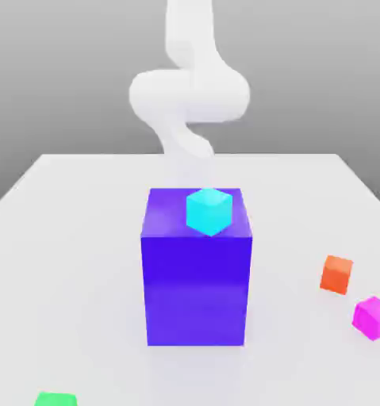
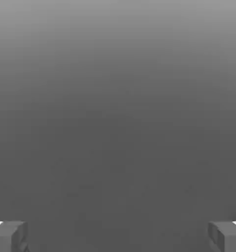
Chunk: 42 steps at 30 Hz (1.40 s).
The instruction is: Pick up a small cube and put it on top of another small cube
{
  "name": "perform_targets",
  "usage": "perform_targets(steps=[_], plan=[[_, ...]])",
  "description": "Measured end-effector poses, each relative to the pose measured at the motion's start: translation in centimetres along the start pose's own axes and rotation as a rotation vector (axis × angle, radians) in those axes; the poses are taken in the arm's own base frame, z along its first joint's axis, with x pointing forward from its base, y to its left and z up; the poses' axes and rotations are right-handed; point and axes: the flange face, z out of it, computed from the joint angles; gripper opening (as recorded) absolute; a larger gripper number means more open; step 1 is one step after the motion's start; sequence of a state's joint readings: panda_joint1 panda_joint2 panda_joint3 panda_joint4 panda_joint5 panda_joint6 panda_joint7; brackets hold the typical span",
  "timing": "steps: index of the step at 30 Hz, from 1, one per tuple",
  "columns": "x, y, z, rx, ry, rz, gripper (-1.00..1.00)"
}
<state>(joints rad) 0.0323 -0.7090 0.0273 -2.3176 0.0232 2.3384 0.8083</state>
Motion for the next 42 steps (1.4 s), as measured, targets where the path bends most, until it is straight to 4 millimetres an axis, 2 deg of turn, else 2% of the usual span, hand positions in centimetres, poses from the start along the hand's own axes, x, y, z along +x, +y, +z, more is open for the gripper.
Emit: perform_targets(steps=[3,6,10,13,16,20,25,26,30,31,38,42], plan=[[-3.1,-1.9,6.2,-0.033,-0.094,-0.036,0.00],[-7.0,-3.3,11.7,-0.070,-0.179,-0.074,0.00],[-13.5,-4.4,18.4,-0.125,-0.285,-0.131,0.00],[-19.0,-4.4,22.7,-0.171,-0.359,-0.179,0.00],[-25.0,-3.7,26.4,-0.222,-0.427,-0.229,0.00],[-34.3,-2.0,29.9,-0.286,-0.516,-0.325,0.00],[-43.4,2.9,33.7,-0.392,-0.594,-0.404,0.00],[-44.6,3.7,34.4,-0.402,-0.602,-0.413,0.00],[-47.5,6.3,37.9,-0.411,-0.609,-0.421,0.00],[-48.0,6.9,38.6,-0.412,-0.609,-0.422,-1.00],[-48.1,7.0,38.7,-0.411,-0.609,-0.422,-1.00],[-46.2,4.9,35.7,-0.411,-0.609,-0.422,-1.00]])
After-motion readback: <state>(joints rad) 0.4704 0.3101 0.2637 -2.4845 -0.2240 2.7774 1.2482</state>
